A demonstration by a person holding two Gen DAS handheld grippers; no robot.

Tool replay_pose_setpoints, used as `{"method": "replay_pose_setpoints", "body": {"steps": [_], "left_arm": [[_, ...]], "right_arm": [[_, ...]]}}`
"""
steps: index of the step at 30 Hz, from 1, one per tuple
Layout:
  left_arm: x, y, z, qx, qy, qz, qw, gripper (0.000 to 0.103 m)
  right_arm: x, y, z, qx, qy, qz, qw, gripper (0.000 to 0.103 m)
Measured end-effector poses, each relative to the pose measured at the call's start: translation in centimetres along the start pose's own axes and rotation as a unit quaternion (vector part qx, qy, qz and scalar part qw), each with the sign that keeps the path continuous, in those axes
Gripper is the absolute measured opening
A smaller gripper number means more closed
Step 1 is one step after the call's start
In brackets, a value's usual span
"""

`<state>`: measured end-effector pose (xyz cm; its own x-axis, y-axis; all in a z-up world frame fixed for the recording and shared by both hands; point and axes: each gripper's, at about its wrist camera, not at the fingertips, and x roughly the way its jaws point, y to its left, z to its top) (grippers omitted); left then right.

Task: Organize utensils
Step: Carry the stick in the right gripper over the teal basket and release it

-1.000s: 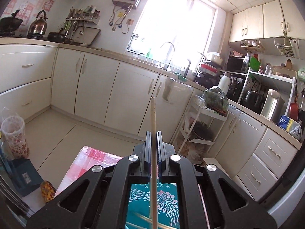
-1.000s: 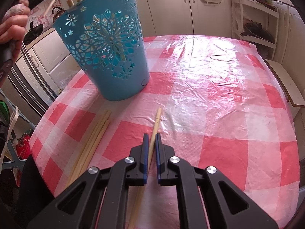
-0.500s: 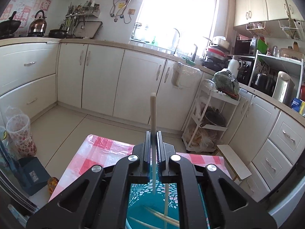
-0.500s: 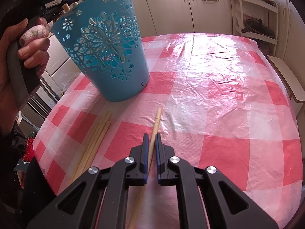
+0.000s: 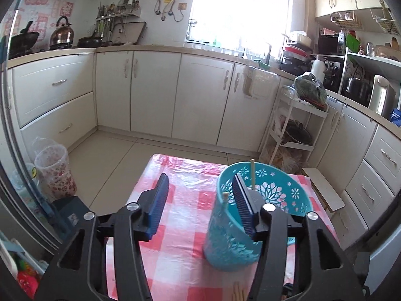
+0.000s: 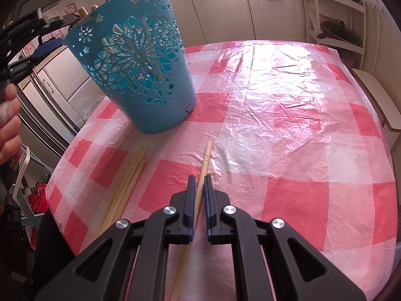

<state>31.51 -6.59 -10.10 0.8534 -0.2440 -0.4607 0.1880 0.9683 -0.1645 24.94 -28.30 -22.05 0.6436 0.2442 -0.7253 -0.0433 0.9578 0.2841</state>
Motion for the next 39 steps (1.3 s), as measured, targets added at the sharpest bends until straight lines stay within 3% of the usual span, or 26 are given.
{"method": "replay_pose_setpoints", "body": {"steps": [4, 9, 12, 17, 22, 29, 34, 39], "left_arm": [[-1.5, 2.3, -2.3, -0.002, 0.02, 0.026, 0.9995, 0.065], [-1.7, 3.6, -5.1, -0.011, 0.061, 0.028, 0.9977, 0.069], [-2.0, 4.3, -7.4, -0.021, 0.076, 0.031, 0.9964, 0.077], [-0.9, 6.0, -11.6, -0.027, 0.127, 0.041, 0.9907, 0.078], [-0.2, 7.5, -13.3, -0.044, 0.151, 0.05, 0.9863, 0.078], [-0.8, 7.4, -12.0, -0.05, 0.134, 0.049, 0.9885, 0.078], [-1.1, 7.4, -11.9, -0.058, 0.133, 0.045, 0.9883, 0.078], [-1.4, 7.4, -12.1, -0.064, 0.135, 0.039, 0.988, 0.078]], "right_arm": [[0.1, 1.1, 0.0, -0.026, 0.004, -0.031, 0.999, 0.008], [0.5, 3.5, -0.4, -0.089, -0.001, -0.092, 0.992, 0.007], [0.0, 2.4, -0.3, -0.047, -0.001, -0.063, 0.997, 0.006], [-3.5, 0.6, -0.1, 0.026, -0.041, 0.02, 0.999, 0.006], [-8.1, 1.2, 2.3, 0.043, -0.1, 0.095, 0.99, 0.006], [-12.8, 4.5, 9.1, 0.026, -0.181, 0.166, 0.969, 0.006], [-14.1, 6.6, 13.4, 0.007, -0.238, 0.162, 0.958, 0.006], [-13.0, 8.5, 17.2, 0.006, -0.321, 0.107, 0.941, 0.006]]}}
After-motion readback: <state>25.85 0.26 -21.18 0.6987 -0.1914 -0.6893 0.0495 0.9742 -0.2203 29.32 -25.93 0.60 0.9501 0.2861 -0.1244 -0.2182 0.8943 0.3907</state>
